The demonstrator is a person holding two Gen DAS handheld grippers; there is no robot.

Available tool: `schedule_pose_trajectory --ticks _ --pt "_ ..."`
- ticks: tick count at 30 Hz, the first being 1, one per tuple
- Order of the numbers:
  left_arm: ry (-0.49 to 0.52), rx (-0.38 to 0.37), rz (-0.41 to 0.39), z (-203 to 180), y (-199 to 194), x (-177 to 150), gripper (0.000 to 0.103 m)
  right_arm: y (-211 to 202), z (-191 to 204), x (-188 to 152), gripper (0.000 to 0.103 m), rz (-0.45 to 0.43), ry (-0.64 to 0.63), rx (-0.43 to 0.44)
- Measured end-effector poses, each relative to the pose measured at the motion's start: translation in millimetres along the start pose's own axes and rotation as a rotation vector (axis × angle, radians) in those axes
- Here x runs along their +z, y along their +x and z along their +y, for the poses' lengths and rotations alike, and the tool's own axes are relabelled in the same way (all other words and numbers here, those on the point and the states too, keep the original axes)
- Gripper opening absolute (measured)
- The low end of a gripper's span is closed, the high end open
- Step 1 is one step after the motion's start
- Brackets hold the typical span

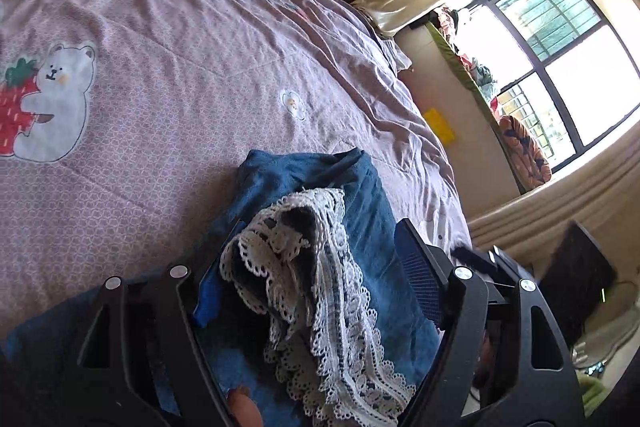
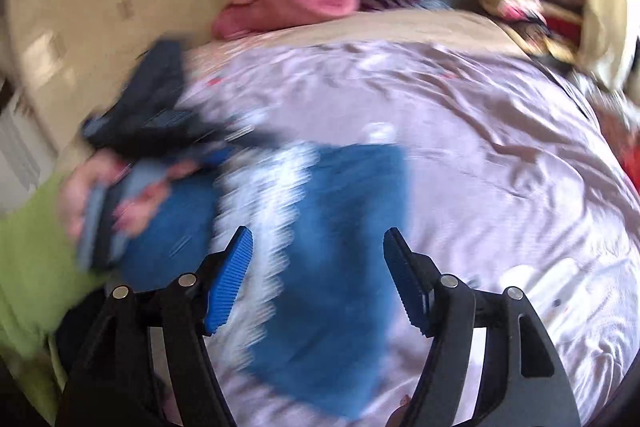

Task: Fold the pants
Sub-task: 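Lift the lace hems with both grippers and fold them over toward the waistband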

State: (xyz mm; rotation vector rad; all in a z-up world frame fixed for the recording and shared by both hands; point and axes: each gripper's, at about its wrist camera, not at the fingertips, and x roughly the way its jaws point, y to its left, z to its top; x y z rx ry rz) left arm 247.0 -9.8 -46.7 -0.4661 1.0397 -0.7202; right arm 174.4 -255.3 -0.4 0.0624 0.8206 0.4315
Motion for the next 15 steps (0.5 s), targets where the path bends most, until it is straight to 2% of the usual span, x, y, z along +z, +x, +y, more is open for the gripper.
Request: schedule_pose_trajectory --ticks 2,4,5,8,9,10,11,12,13,15 --pt "0.004 0.008 0.007 0 1 -3 0.065 15 -21 10 0.067 0.025 0.054 0.002" --pt "0.009 0.037 0.012 0 5 -3 0.045 41 -39 28 0.067 0.071 0.091 0.028" --pt "0.005 0.058 0.017 2 7 -2 0.022 54 -45 34 0.067 0.093 0.108 0.045" --pt "-0.016 0.057 0.017 8 9 -1 0.016 89 -54 40 0.067 0.167 0.156 0.129" --pt "-0.02 0.057 0.014 8 9 0 0.015 97 -47 35 0.067 0.186 0.176 0.15" --pt "-0.022 0.058 0.009 9 7 1 0.014 105 -48 35 0.056 0.207 0.201 0.183" --pt "-0.021 0.056 -0.002 8 3 3 0.011 109 -49 34 0.027 0.219 0.232 0.216" --pt "-0.015 0.055 -0.012 6 -2 5 0.011 109 -51 34 0.021 0.218 0.269 0.263" --pt "-0.001 0.06 -0.024 4 -7 7 0.011 99 -47 35 0.021 0.191 0.272 0.272" --pt "0.045 0.108 -0.048 1 -13 12 0.011 90 -41 40 0.021 0.121 0.241 0.24"
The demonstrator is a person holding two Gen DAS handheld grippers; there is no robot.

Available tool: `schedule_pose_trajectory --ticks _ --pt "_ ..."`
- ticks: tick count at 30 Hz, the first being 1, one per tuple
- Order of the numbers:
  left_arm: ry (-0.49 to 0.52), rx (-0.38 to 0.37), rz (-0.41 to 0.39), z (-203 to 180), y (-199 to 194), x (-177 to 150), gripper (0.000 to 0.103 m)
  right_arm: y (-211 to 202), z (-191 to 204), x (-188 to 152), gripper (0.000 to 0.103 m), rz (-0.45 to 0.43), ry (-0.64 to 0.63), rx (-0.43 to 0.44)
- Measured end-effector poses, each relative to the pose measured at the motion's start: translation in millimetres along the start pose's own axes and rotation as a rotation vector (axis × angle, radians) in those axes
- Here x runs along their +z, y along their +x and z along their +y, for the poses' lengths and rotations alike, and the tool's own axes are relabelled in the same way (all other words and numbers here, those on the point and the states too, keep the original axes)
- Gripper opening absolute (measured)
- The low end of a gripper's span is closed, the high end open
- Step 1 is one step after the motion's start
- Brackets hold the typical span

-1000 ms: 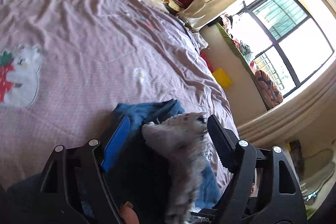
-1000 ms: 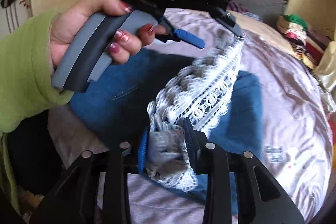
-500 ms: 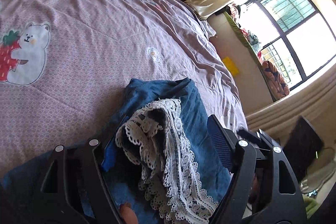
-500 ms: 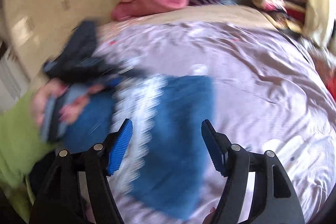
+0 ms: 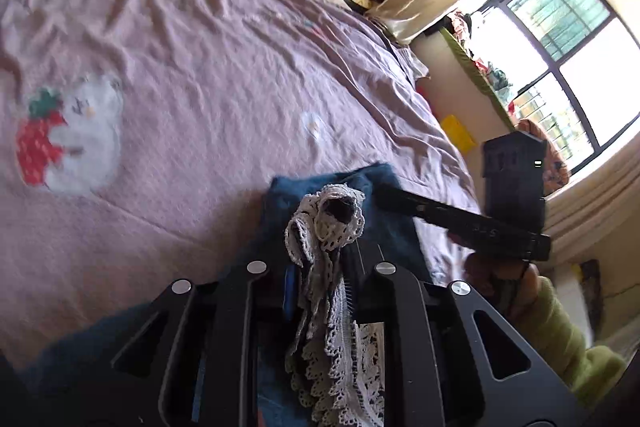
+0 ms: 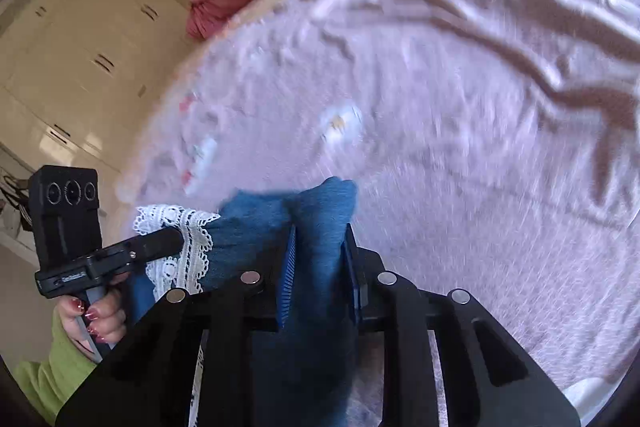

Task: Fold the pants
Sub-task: 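Lift the lace hems with both grippers and fold them over toward the waistband, then lay the folded hems down and open both grippers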

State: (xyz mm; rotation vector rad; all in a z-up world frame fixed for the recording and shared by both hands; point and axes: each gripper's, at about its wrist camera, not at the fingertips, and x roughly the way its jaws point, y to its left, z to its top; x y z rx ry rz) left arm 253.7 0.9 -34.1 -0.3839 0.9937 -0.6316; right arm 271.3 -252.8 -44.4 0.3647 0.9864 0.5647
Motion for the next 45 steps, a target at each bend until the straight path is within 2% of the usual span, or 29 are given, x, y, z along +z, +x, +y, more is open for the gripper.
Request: schedule_pose_trajectory --ticks 3,5,7,8,9,10,15,17,21,26,31,32,33,34,38,39,40,41,42,43,45 --pt "-0.031 0.034 0.047 13 16 2 0.012 8 10 -5 0.022 0.012 -0.069 -0.142" --pt "-0.028 0.071 0.062 16 24 -1 0.016 18 11 -8 0.028 0.034 -0.091 -0.191" --pt "-0.033 0.075 0.049 15 20 -4 0.02 13 12 -12 0.034 0.019 -0.09 -0.192" --pt "-0.035 0.08 0.04 14 15 -5 0.032 5 14 -14 0.045 0.001 -0.083 -0.191" --pt "-0.029 0.089 0.03 12 10 -6 0.04 -7 14 -19 0.052 -0.018 -0.081 -0.187" --pt "-0.014 0.103 0.015 8 2 -7 0.042 -18 15 -23 0.057 -0.039 -0.084 -0.179" --pt "0.033 0.165 -0.049 -14 -39 -29 0.052 -63 31 -54 0.064 -0.102 -0.145 -0.161" --pt "0.037 0.17 -0.065 -23 -52 -45 0.055 -78 38 -73 0.07 -0.106 -0.167 -0.188" --pt "0.01 0.18 -0.031 -31 -56 -80 0.055 -96 44 -107 0.07 -0.11 -0.203 -0.246" --pt "-0.064 0.142 0.022 -37 -52 -120 0.055 -104 46 -130 0.071 -0.098 -0.19 -0.22" --pt "-0.083 0.163 0.057 -43 -40 -141 0.054 -96 50 -145 0.071 -0.065 -0.185 -0.209" --pt "-0.09 0.169 0.065 -44 -36 -143 0.049 -94 51 -147 0.071 -0.058 -0.191 -0.216" --pt "-0.098 0.168 0.067 -44 -34 -145 0.038 -91 53 -151 0.071 -0.054 -0.205 -0.24" --pt "-0.111 0.175 0.067 -44 -31 -145 0.032 -89 55 -154 0.071 -0.053 -0.213 -0.252" --pt "-0.093 0.238 0.056 -52 -22 -151 0.018 -82 59 -163 0.071 -0.03 -0.244 -0.271" --pt "-0.088 0.243 0.054 -54 -22 -152 0.011 -80 59 -163 0.07 -0.019 -0.244 -0.263" --pt "-0.077 0.241 0.053 -56 -23 -153 0.008 -79 58 -164 0.066 -0.007 -0.244 -0.251" --pt "-0.059 0.245 0.059 -61 -25 -154 0.008 -77 57 -165 0.051 0.008 -0.243 -0.234" --pt "-0.05 0.248 0.062 -64 -27 -155 0.008 -74 57 -167 0.04 0.029 -0.24 -0.204" --pt "-0.038 0.251 0.068 -67 -28 -157 0.008 -74 57 -168 0.023 0.04 -0.241 -0.188" --pt "0.004 0.272 0.07 -75 -32 -162 0.008 -76 59 -170 0.022 0.038 -0.269 -0.191"
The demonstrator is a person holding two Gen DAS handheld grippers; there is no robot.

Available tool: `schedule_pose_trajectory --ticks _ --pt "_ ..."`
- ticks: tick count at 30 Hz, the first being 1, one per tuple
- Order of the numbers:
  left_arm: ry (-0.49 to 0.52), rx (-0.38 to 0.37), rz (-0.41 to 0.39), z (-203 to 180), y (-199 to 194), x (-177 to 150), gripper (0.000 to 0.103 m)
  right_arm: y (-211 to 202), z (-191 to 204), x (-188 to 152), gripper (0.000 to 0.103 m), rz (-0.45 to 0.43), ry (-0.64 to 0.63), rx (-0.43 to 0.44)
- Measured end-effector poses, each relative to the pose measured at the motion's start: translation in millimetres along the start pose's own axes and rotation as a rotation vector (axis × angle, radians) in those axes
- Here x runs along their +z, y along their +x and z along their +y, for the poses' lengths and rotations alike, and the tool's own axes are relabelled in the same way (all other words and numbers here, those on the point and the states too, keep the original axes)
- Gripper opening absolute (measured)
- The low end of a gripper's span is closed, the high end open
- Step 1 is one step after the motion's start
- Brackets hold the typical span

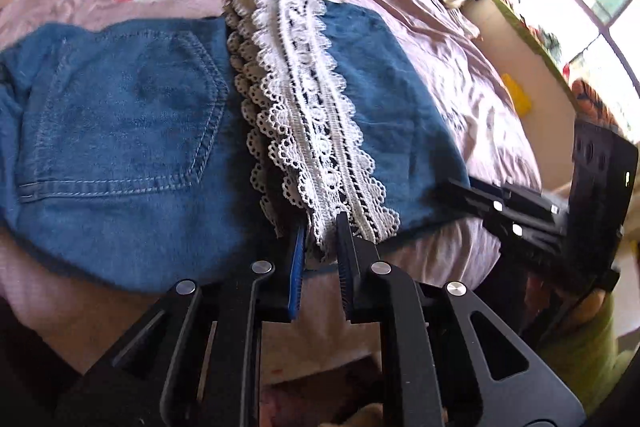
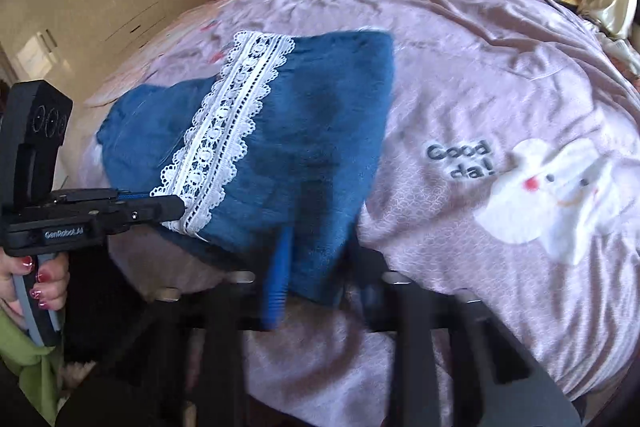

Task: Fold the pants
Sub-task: 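Lay the folded hems down and open both grippers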

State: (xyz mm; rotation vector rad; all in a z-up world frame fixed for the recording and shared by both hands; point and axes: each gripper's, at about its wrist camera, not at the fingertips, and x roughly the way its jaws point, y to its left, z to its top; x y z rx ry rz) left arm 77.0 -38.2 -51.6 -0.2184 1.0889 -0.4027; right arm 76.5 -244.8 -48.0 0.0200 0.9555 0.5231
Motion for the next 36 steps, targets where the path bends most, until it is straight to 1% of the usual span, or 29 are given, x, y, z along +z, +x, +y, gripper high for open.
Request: schedule_pose_trajectory --ticks 2,5,7,9,11,14,15,16,19,21,22,23,24,25,27,28,32,36 --pt "0.012 0.011 -0.007 -2 -2 -3 0.008 -3 -2 -2 0.021 -0.004 -0.003 -0.003" --pt "0.034 0.061 -0.015 -1 7 0 0.016 -1 -11 -7 0.022 0.012 0.027 -0.026" --pt "0.047 0.08 -0.025 -4 10 1 0.016 1 -12 -8 0.022 0.016 0.037 -0.027" --pt "0.068 0.101 -0.036 -10 8 2 0.016 -1 -10 -9 0.025 0.01 0.03 -0.042" --pt "0.097 0.105 -0.046 -18 3 5 0.016 -7 -12 -7 0.029 -0.001 0.042 -0.054" --pt "0.151 0.07 -0.064 -34 0 14 0.033 -18 -17 -4 0.036 -0.035 0.061 -0.083" --pt "0.16 0.067 -0.065 -38 2 18 0.034 -23 -18 -4 0.039 -0.048 0.073 -0.092" --pt "0.172 0.064 -0.063 -42 3 22 0.034 -26 -20 -4 0.047 -0.055 0.081 -0.097" --pt "0.194 0.069 -0.082 -51 4 32 0.038 -38 -23 -2 0.049 -0.091 0.099 -0.126" --pt "0.21 0.072 -0.1 -57 2 36 0.044 -44 -23 -1 0.053 -0.109 0.106 -0.143" --pt "0.214 0.076 -0.106 -58 2 37 0.044 -48 -23 0 0.058 -0.118 0.109 -0.149" --pt "0.217 0.079 -0.114 -59 1 40 0.046 -50 -21 0 0.062 -0.121 0.106 -0.157" --pt "0.211 0.078 -0.121 -59 -1 43 0.05 -52 -21 1 0.062 -0.126 0.103 -0.168" --pt "0.206 0.073 -0.123 -58 -2 44 0.052 -55 -20 2 0.065 -0.133 0.104 -0.184" --pt "0.202 0.064 -0.132 -58 -5 48 0.059 -59 -20 3 0.07 -0.143 0.111 -0.201" --pt "0.201 0.063 -0.139 -58 -7 49 0.06 -61 -20 4 0.072 -0.151 0.116 -0.211" --pt "0.201 0.046 -0.156 -61 -16 53 0.065 -71 -23 4 0.078 -0.173 0.138 -0.243" --pt "0.21 0.03 -0.172 -67 -22 55 0.067 -81 -25 4 0.08 -0.195 0.15 -0.269"
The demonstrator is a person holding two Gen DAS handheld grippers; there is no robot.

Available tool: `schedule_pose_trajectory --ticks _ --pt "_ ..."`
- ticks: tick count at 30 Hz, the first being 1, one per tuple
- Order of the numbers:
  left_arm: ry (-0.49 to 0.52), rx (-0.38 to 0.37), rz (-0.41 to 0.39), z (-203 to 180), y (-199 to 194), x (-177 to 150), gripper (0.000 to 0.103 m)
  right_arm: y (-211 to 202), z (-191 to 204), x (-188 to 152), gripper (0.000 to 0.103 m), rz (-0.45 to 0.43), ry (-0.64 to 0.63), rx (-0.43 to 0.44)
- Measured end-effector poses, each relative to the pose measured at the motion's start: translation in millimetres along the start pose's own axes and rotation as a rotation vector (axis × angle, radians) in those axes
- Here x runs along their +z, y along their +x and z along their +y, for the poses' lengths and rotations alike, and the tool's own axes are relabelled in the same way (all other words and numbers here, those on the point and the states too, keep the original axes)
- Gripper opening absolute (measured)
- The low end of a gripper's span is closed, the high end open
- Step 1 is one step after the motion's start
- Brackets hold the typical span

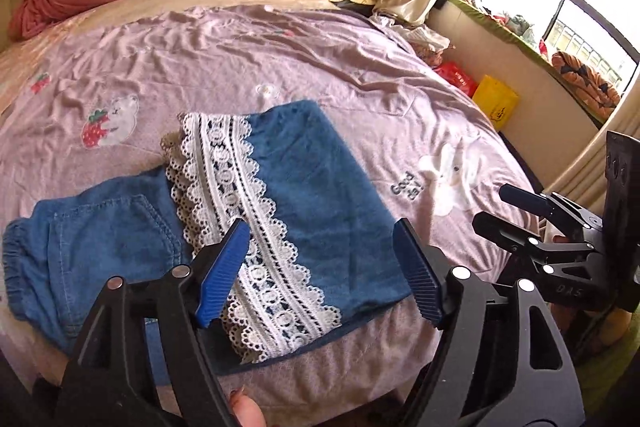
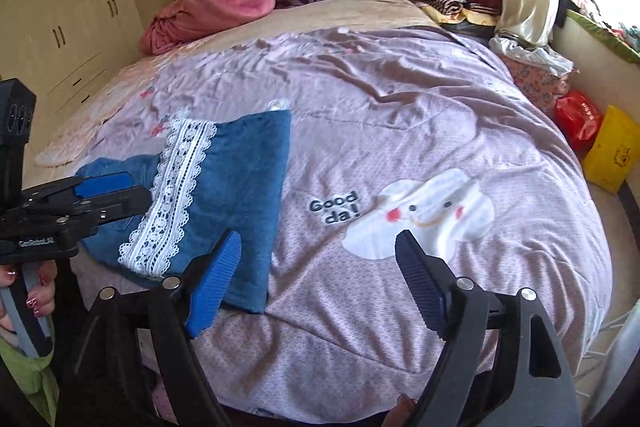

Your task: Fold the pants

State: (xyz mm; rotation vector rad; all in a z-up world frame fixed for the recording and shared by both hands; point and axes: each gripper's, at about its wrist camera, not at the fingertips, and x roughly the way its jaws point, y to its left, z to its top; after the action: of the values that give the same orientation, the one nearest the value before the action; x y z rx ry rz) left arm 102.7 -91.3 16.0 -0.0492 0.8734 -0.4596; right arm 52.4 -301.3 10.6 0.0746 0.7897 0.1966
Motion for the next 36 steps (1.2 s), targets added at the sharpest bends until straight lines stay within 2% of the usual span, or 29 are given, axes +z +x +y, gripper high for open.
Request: schedule_pose_trajectory --ticks 5,13,22,36 --pt "0.014 -0.022 -0.03 -10 -10 5 0.073 -13 -5 2 0.082 -0.031 0.014 -0.015" --pt "0.019 0.002 -0.071 -4 -31 4 0.084 -28 6 11 0.092 -0.079 0.004 -0.012" --pt "-0.037 0.044 -0.083 32 -48 -6 0.089 -30 44 24 0.094 -0.089 -0.044 0.016" --pt "-0.116 0.124 -0.102 88 -71 -25 0.093 -10 103 38 0.095 -0.051 -0.141 0.078"
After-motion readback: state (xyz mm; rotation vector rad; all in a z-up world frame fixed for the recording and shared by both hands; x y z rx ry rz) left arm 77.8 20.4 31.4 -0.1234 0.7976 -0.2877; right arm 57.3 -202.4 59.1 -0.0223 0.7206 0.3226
